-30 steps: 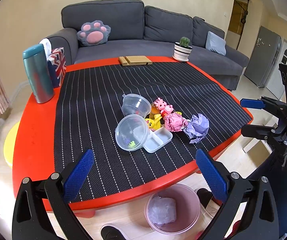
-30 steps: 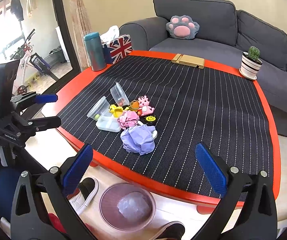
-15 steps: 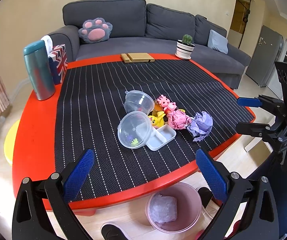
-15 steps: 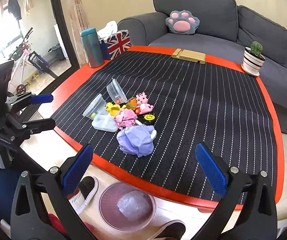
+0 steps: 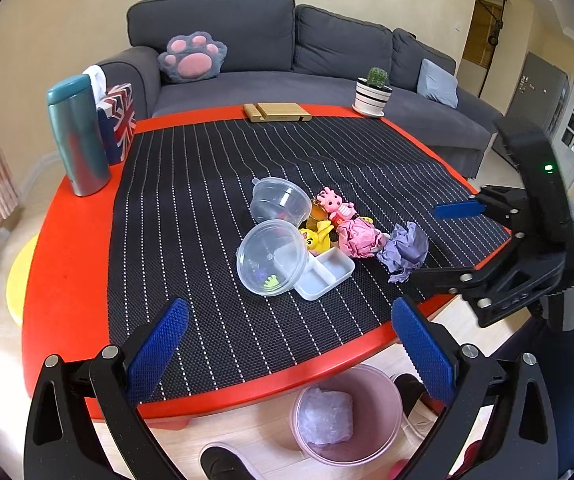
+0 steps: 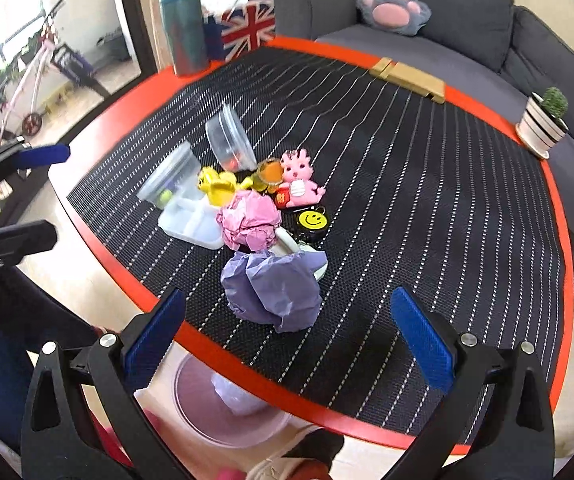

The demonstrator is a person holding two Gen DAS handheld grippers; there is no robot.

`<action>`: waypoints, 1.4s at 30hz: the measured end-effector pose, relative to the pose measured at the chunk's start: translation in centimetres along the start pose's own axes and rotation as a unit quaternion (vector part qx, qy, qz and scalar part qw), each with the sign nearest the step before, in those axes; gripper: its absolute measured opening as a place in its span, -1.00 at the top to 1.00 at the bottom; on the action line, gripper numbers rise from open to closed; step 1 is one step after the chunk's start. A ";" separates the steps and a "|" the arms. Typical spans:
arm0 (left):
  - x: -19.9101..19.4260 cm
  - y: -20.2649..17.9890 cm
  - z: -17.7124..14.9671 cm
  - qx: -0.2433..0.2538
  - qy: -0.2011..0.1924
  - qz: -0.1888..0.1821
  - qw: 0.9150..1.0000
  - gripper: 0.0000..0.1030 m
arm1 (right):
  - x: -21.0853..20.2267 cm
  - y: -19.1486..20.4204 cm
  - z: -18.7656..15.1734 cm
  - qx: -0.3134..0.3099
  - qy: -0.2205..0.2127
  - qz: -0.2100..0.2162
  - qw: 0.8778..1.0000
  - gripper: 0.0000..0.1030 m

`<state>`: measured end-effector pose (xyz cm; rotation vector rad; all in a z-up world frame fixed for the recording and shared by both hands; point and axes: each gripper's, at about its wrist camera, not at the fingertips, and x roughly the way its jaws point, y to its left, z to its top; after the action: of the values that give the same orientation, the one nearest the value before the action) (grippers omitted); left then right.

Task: Collect trash
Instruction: 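Reach the right gripper to the lavender paper ball and close on it, then grasp the clear plastic cup with the left gripper while the right gripper holds the paper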

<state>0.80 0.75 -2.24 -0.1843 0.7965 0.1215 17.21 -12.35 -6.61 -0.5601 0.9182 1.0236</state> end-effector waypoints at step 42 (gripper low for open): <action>5.3 2.7 4.4 -0.087 0.083 -0.023 0.992 -0.90 | -4.3 -3.3 -1.1 0.036 -0.061 0.035 0.997 0.20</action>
<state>7.06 4.52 -3.35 -0.3816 0.9470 0.1326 18.86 -16.69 -3.60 -0.4026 0.8679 1.0719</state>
